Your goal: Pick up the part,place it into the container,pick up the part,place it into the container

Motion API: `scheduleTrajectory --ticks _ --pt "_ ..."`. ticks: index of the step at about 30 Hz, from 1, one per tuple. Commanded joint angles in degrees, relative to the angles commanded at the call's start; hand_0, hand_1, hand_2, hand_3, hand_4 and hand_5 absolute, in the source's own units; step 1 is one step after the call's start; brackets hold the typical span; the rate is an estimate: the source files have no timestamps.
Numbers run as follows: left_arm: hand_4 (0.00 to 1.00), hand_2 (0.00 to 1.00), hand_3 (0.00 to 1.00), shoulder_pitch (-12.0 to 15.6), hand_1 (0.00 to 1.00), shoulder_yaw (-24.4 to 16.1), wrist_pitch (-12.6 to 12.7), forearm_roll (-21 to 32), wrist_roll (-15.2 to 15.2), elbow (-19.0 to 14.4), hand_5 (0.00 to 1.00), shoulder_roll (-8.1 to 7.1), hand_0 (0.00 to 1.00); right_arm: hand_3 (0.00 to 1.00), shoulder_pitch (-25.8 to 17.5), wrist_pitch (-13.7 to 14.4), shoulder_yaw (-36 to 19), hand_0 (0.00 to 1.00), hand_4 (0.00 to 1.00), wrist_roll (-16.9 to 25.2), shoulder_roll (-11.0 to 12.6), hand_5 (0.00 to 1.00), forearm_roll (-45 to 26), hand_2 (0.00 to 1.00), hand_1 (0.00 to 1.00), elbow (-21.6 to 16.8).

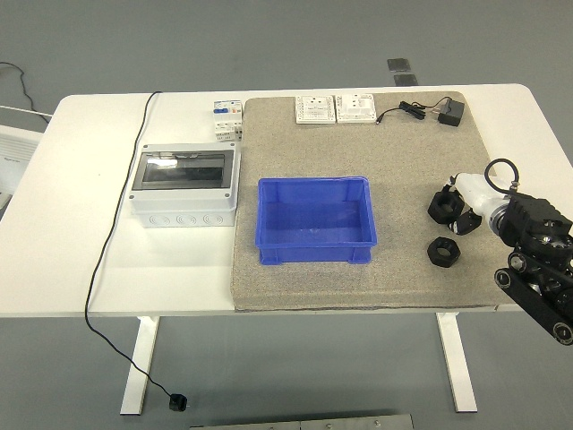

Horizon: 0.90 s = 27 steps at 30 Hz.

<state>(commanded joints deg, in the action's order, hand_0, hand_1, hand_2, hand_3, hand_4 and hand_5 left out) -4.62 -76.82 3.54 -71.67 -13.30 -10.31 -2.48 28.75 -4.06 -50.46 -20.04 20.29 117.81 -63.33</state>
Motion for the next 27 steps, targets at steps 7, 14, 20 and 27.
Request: scheduleTrajectory --ticks 7,14,20,27 --pt "0.595 0.751 0.599 0.0 0.648 0.3 0.2 0.1 0.4 0.0 0.445 0.03 0.740 0.522 0.0 2.0 -0.8 0.239 0.723 1.2 0.6 0.083 -0.5 0.590 0.267 -0.6" --pt "0.594 0.748 0.597 0.1 0.649 0.4 0.4 0.3 0.6 0.0 0.444 0.09 0.738 0.510 0.2 3.4 -2.0 0.229 0.701 2.3 1.7 0.069 -4.0 0.577 0.263 -3.4" --pt "0.594 0.747 0.597 0.5 0.650 0.6 0.5 0.3 0.7 0.0 0.445 0.11 0.738 0.510 0.0 4.2 -1.1 0.230 0.705 3.3 2.6 0.071 -10.8 0.581 0.256 -8.9" --pt "0.591 0.745 0.596 0.6 0.649 0.3 0.6 0.0 0.8 0.0 0.441 0.18 0.738 0.514 1.4 6.7 3.4 0.233 0.695 4.6 0.3 0.066 -17.3 0.583 0.250 -16.7"
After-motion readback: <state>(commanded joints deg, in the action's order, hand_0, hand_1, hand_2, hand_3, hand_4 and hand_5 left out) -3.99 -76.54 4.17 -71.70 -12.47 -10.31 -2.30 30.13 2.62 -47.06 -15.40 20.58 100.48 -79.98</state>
